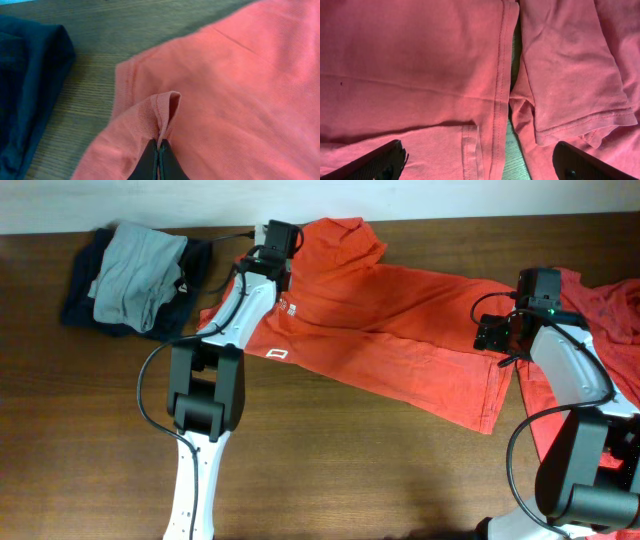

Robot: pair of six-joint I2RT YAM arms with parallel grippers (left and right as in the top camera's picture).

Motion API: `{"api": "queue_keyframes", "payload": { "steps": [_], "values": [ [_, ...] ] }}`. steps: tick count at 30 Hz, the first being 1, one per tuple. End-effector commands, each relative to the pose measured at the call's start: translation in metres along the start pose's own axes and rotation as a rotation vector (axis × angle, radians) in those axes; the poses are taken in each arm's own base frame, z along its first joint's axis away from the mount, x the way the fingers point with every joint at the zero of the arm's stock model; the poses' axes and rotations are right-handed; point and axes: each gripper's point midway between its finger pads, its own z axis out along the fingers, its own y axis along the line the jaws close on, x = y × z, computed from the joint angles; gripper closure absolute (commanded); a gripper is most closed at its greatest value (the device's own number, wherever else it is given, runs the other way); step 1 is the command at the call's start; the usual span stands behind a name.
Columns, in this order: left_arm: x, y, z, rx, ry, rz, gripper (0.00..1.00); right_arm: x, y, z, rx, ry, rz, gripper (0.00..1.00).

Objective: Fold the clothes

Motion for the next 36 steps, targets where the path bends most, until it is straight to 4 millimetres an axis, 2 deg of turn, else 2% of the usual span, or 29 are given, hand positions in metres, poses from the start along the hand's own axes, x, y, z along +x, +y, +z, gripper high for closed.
{"api": "queue_keyframes", "payload": {
  "steps": [1, 10, 15, 17, 21, 23, 24, 26, 28, 33, 36],
  "values": [
    [0.006, 0.006, 0.011, -0.019, 0.008, -0.049, 0.99, -0.012, 0.0, -0.012, -0.009, -0.042, 0.019, 0.01],
    [-0.013, -0.021, 0.01, 0.15, -0.046, -0.14, 0.99, -0.012, 0.0, -0.012, -0.01, -0.042, 0.019, 0.01],
    [-0.02, -0.023, 0.01, 0.163, -0.07, -0.176, 0.98, -0.012, 0.0, -0.012, -0.01, -0.042, 0.019, 0.01],
    [-0.023, -0.022, 0.01, 0.163, -0.079, -0.18, 0.93, -0.012, 0.0, -0.012, -0.009, -0.043, 0.019, 0.01],
    [-0.03, -0.016, 0.012, 0.162, -0.104, -0.199, 0.29, -0.012, 0.0, -0.012, -0.009, -0.042, 0.019, 0.01],
    [-0.036, -0.011, 0.011, 0.159, -0.116, -0.208, 0.02, -0.012, 0.0, -0.012, -0.009, -0.042, 0.019, 0.01],
    [-0.04, -0.007, 0.01, 0.156, -0.12, -0.212, 0.01, -0.012, 0.0, -0.012, -0.009, -0.042, 0.019, 0.01],
    [-0.051, 0.005, 0.001, 0.149, -0.123, -0.223, 0.01, -0.012, 0.0, -0.012, -0.009, -0.042, 0.019, 0.01],
    [-0.061, 0.02, -0.016, 0.139, -0.111, -0.228, 0.01, -0.012, 0.0, -0.012, -0.009, -0.042, 0.019, 0.01],
    [-0.079, 0.064, -0.083, 0.113, -0.043, -0.222, 0.01, -0.012, 0.0, -0.012, -0.009, -0.042, 0.019, 0.01],
    [-0.081, 0.076, -0.121, 0.164, 0.003, -0.217, 0.01, -0.012, 0.0, -0.012, -0.009, -0.043, 0.019, 0.01]
  ]
}}
